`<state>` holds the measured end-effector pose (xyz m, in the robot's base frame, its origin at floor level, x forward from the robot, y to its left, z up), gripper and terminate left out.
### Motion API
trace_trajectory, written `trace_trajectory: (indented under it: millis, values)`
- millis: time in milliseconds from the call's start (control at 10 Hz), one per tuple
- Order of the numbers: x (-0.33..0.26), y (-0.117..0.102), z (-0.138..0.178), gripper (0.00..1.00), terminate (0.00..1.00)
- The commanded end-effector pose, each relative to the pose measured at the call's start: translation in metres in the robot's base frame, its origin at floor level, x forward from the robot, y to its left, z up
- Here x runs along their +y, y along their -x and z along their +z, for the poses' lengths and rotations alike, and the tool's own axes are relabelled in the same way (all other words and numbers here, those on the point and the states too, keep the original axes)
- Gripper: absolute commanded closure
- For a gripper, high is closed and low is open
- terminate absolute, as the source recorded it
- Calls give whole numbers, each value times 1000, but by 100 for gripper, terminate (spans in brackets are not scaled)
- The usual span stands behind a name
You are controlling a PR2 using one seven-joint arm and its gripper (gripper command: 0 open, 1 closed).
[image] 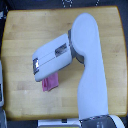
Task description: Folding a cloth
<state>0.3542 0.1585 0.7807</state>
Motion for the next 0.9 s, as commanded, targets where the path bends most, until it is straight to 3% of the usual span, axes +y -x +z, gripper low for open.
trace_trajectory:
  millis: [0, 800]
  values:
    - [9, -5, -6, 0, 0]
    - [-9, -5, 0, 0, 0]
